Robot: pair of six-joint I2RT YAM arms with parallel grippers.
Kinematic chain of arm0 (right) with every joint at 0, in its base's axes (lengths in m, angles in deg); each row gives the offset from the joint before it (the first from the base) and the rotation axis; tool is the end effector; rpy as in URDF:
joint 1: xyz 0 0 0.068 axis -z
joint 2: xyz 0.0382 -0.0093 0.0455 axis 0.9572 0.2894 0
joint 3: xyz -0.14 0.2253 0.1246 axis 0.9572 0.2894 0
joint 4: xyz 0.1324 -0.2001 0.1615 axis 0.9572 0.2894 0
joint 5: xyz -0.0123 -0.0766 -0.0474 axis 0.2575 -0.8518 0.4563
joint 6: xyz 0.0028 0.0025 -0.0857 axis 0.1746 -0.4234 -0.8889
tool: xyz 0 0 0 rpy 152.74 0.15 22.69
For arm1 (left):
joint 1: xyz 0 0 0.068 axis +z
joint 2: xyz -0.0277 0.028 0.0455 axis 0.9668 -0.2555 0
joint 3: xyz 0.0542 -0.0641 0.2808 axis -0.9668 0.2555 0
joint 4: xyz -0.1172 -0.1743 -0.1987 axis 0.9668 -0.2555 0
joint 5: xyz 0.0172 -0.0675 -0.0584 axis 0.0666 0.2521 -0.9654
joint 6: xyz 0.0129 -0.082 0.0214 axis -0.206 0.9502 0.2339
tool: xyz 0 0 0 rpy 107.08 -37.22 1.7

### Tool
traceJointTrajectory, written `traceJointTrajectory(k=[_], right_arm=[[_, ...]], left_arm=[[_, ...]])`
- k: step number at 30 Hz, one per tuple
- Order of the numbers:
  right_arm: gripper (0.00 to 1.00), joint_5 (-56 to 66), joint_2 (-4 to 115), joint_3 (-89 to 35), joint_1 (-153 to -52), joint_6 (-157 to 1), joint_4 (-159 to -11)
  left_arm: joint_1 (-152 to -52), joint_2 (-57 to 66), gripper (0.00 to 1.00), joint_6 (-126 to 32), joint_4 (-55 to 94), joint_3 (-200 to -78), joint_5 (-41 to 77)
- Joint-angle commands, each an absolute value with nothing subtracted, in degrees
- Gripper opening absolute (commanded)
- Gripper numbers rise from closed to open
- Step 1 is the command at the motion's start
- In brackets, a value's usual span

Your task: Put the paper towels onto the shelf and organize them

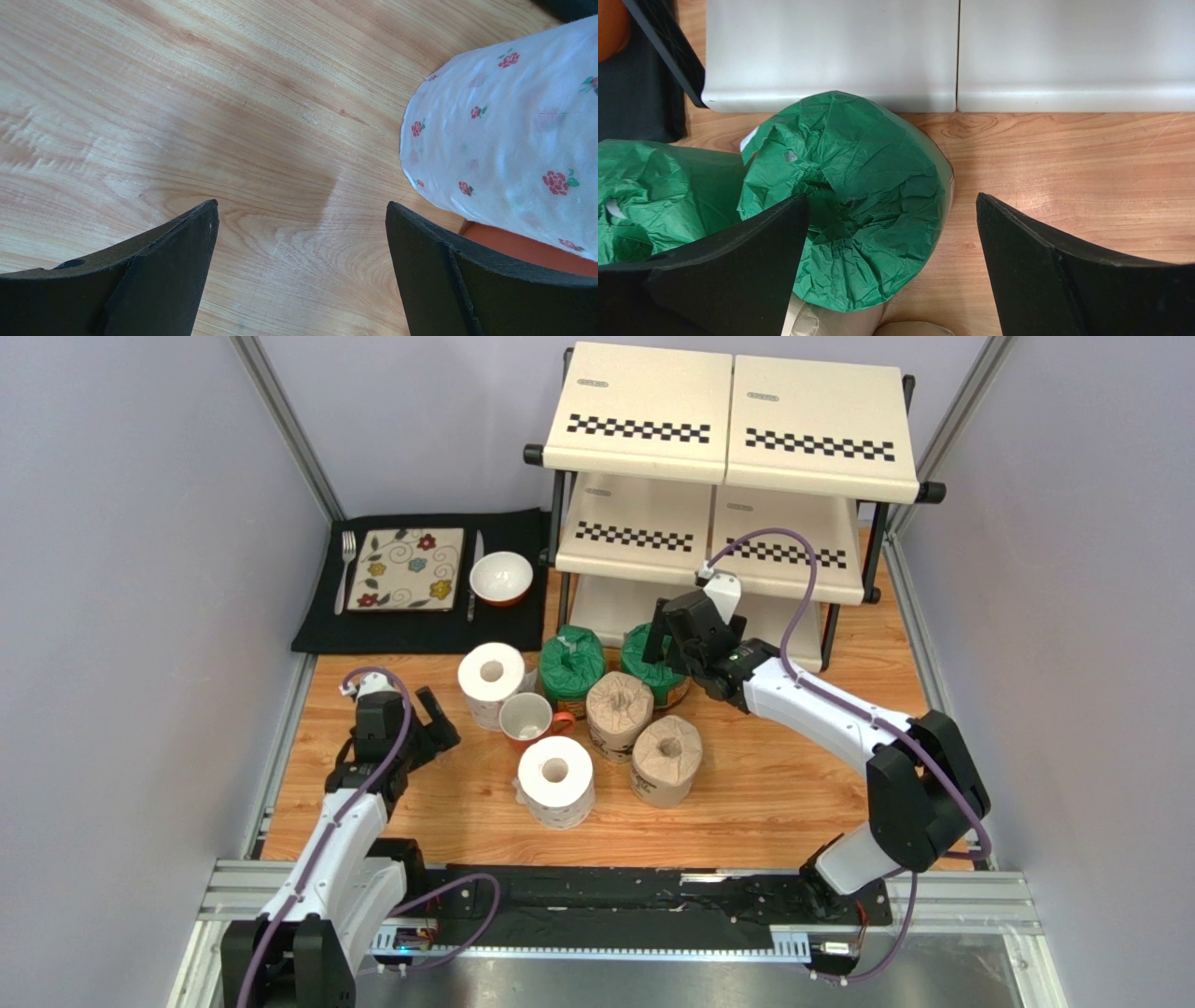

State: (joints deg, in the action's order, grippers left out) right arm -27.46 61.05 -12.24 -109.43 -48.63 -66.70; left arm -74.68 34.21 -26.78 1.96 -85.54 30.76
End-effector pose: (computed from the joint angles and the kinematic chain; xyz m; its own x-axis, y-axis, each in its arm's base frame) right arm 0.3243 0.1983 0.2305 -0.6349 0.1968 -0.7471 0.0963 0.9796 0.1762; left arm 0.2022 0.0078 0.1428 -0.5482 -0.5266 -0.6498 -0.4149 0.8458 -0.3355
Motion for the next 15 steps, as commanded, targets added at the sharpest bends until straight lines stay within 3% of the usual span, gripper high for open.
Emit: traceJointTrajectory(k=[1, 10, 15], right_arm=[[0.91, -27.69, 62.49, -14.68, -109.74, -46.56, -66.02], [0.85, -30.06, 66.09, -16.7, -109.74, -43.49, -61.89], [0.72, -29.8, 67.59, -17.49, -109.74, -42.61, -61.09]], left_arm=[[-74.67, 34.13, 0.97, -27.57, 1.93, -87.6, 29.92], [-74.67, 33.69, 0.97, -26.25, 1.93, -87.16, 28.6], [-74.67, 33.6, 0.97, -26.25, 2.02, -87.25, 28.43]])
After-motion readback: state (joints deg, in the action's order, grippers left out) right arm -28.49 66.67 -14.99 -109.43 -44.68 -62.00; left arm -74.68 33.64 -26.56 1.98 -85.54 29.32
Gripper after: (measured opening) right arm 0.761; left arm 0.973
